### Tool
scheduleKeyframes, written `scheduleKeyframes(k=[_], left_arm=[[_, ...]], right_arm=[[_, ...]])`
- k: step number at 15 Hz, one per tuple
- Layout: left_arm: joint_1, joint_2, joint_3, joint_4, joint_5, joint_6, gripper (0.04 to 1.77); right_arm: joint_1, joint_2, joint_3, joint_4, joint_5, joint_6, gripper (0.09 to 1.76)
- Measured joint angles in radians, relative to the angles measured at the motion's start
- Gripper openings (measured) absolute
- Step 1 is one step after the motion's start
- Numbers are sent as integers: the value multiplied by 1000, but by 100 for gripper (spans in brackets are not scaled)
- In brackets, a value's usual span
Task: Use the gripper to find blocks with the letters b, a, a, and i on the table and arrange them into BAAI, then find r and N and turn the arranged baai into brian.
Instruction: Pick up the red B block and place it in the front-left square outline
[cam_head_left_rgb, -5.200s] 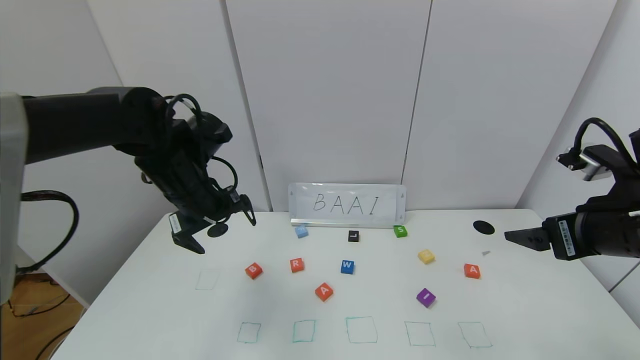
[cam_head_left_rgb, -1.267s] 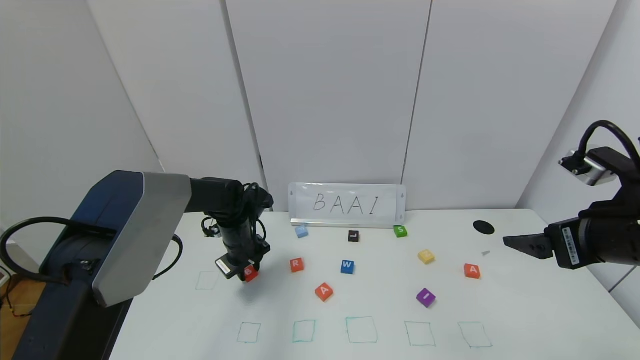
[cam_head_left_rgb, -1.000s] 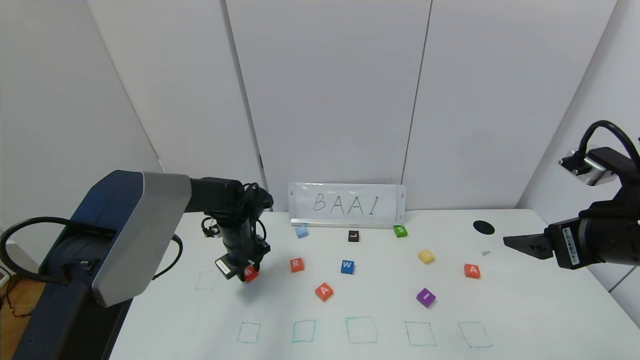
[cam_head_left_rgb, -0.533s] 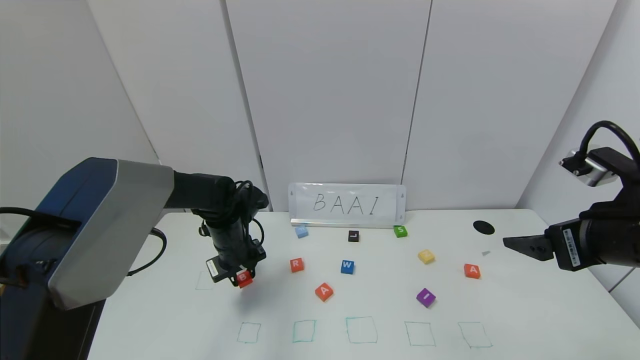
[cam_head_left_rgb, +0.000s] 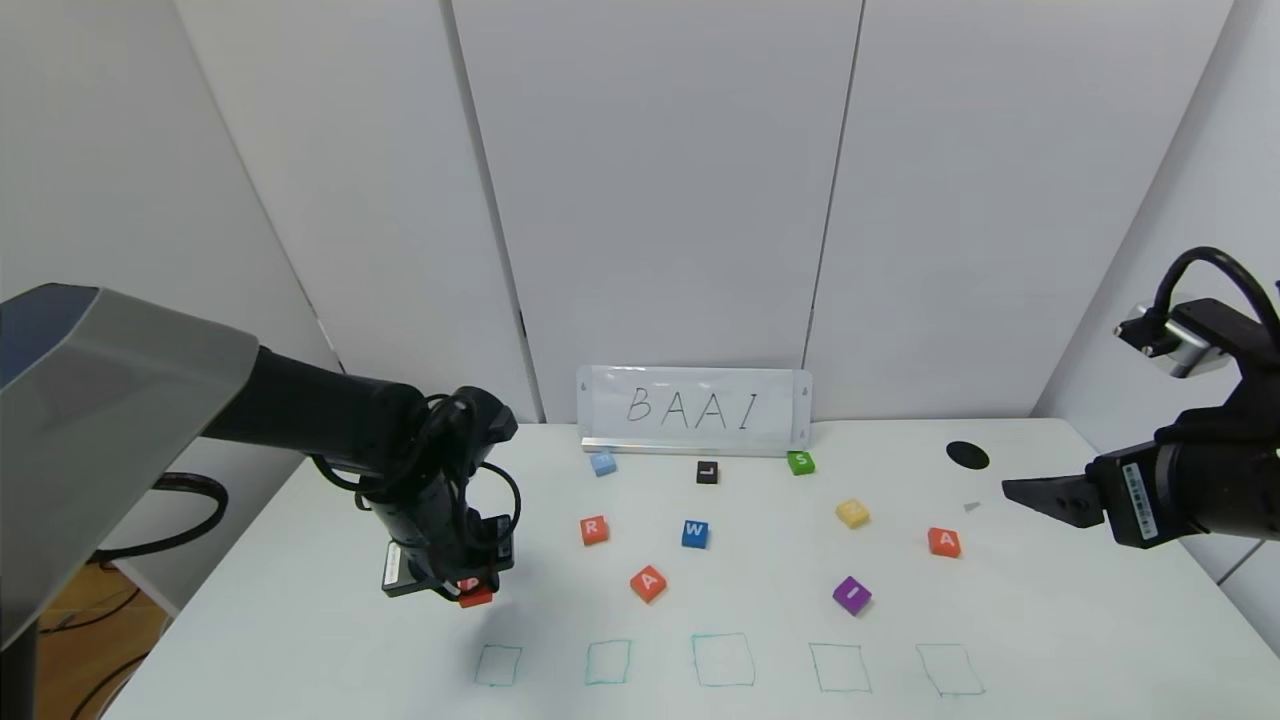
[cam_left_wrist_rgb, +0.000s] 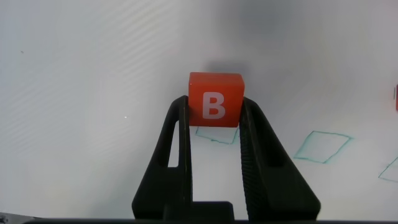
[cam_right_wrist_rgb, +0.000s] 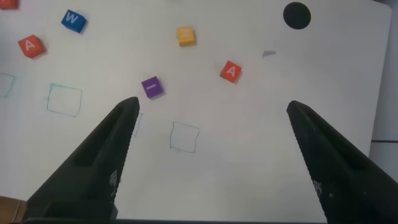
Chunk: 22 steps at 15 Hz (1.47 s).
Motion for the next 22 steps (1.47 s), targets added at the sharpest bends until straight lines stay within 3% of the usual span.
scheduleKeyframes(k=[5, 9, 12, 22], left_arm=[[-55, -86, 207, -171, 4, 86, 51], [-88, -96, 297, -255, 7, 132, 51], [-89, -88, 331, -300, 9, 176, 51], [-89, -17, 319, -310, 13, 176, 51]], right_arm=[[2, -7, 3, 0, 0, 0, 171], [4, -11, 3, 0, 0, 0, 171], [5, -12, 3, 0, 0, -1, 171], [4, -13, 3, 0, 0, -1, 171]])
